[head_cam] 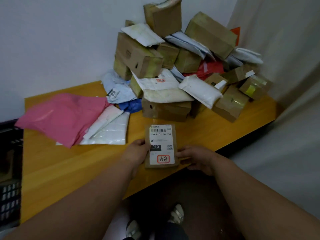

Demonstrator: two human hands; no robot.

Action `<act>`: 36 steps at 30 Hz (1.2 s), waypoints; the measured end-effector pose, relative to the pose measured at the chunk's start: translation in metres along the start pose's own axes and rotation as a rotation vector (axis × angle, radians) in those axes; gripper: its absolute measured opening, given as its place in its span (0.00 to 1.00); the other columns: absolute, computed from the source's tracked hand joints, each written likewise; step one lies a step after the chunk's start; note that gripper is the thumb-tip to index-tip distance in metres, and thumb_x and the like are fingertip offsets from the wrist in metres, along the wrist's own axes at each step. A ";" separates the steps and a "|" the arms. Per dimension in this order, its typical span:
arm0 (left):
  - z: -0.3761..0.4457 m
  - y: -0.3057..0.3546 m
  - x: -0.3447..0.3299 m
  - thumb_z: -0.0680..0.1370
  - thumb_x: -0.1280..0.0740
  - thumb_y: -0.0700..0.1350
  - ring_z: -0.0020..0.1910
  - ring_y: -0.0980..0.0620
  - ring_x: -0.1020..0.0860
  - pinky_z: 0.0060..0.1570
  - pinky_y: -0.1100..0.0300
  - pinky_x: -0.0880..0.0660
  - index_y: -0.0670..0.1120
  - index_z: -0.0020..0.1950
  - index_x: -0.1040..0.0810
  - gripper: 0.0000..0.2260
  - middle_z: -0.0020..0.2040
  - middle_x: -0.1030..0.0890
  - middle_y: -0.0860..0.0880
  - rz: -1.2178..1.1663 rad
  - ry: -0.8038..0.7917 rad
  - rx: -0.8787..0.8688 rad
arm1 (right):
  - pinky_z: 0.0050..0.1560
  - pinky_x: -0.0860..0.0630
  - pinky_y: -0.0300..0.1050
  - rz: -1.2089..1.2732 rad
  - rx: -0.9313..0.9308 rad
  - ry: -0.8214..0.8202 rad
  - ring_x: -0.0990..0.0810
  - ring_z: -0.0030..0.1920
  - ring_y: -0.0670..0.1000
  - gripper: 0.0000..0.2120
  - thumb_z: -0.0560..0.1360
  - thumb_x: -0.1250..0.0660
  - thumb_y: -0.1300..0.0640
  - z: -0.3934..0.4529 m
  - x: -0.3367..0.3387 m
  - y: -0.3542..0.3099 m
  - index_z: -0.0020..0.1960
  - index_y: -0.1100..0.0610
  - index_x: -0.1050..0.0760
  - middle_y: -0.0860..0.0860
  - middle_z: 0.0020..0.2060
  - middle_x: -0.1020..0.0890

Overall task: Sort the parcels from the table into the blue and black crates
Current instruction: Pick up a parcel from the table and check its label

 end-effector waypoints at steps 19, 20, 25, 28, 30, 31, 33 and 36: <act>-0.066 -0.016 0.057 0.83 0.40 0.43 0.43 0.50 0.17 0.36 0.60 0.24 0.45 0.60 0.22 0.09 0.48 0.16 0.48 -0.214 0.241 -0.137 | 0.46 0.33 0.47 0.004 0.171 -0.154 0.22 0.50 0.53 0.09 0.73 0.28 0.60 -0.012 -0.056 -0.041 0.46 0.52 0.27 0.49 0.45 0.18; -0.068 -0.018 0.056 0.83 0.40 0.43 0.44 0.50 0.17 0.37 0.59 0.24 0.45 0.60 0.22 0.09 0.48 0.16 0.48 -0.216 0.254 -0.139 | 0.46 0.34 0.47 -0.020 0.168 -0.159 0.22 0.49 0.52 0.09 0.73 0.28 0.60 -0.013 -0.057 -0.041 0.45 0.51 0.27 0.49 0.43 0.19; -0.078 -0.036 0.067 0.82 0.39 0.44 0.45 0.48 0.17 0.42 0.55 0.23 0.46 0.54 0.24 0.05 0.49 0.16 0.47 -0.256 0.328 -0.123 | 0.46 0.34 0.46 -0.101 0.168 -0.181 0.23 0.49 0.51 0.09 0.73 0.28 0.60 -0.014 -0.073 -0.045 0.44 0.51 0.28 0.48 0.43 0.19; -0.087 -0.050 0.086 0.81 0.38 0.44 0.47 0.46 0.18 0.48 0.52 0.22 0.47 0.51 0.24 0.04 0.49 0.16 0.46 -0.284 0.373 -0.109 | 0.46 0.33 0.46 -0.177 0.176 -0.215 0.23 0.50 0.52 0.09 0.72 0.28 0.59 -0.016 -0.095 -0.051 0.45 0.51 0.27 0.50 0.46 0.19; -0.093 -0.059 0.105 0.81 0.37 0.45 0.47 0.47 0.18 0.50 0.50 0.21 0.48 0.52 0.24 0.04 0.49 0.16 0.46 -0.294 0.395 -0.103 | 0.46 0.32 0.46 -0.223 0.187 -0.223 0.22 0.50 0.51 0.09 0.72 0.28 0.58 -0.017 -0.114 -0.060 0.45 0.50 0.27 0.50 0.47 0.19; -0.096 -0.064 0.116 0.81 0.38 0.45 0.46 0.47 0.17 0.49 0.51 0.21 0.48 0.52 0.24 0.04 0.49 0.16 0.47 -0.307 0.405 -0.103 | 0.47 0.32 0.47 -0.246 0.194 -0.230 0.23 0.50 0.51 0.08 0.72 0.27 0.58 -0.018 -0.126 -0.065 0.45 0.50 0.27 0.50 0.48 0.19; -0.103 -0.072 0.139 0.82 0.38 0.44 0.46 0.49 0.17 0.43 0.55 0.22 0.47 0.54 0.24 0.05 0.48 0.16 0.47 -0.343 0.423 -0.111 | 0.48 0.31 0.47 -0.281 0.205 -0.247 0.23 0.49 0.51 0.08 0.72 0.27 0.57 -0.020 -0.151 -0.074 0.46 0.50 0.26 0.50 0.48 0.19; -0.116 -0.086 0.178 0.82 0.39 0.44 0.46 0.49 0.18 0.44 0.55 0.22 0.47 0.55 0.25 0.05 0.48 0.17 0.48 -0.381 0.444 -0.114 | 0.49 0.31 0.48 -0.330 0.227 -0.273 0.22 0.50 0.52 0.08 0.72 0.27 0.57 -0.025 -0.196 -0.088 0.46 0.51 0.26 0.51 0.48 0.19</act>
Point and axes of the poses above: each hand's wrist, its own z-axis towards the middle knuckle, its own x-axis out of the back of the hand, y = z × x, the point moved 6 cm from there along z, towards the middle knuckle
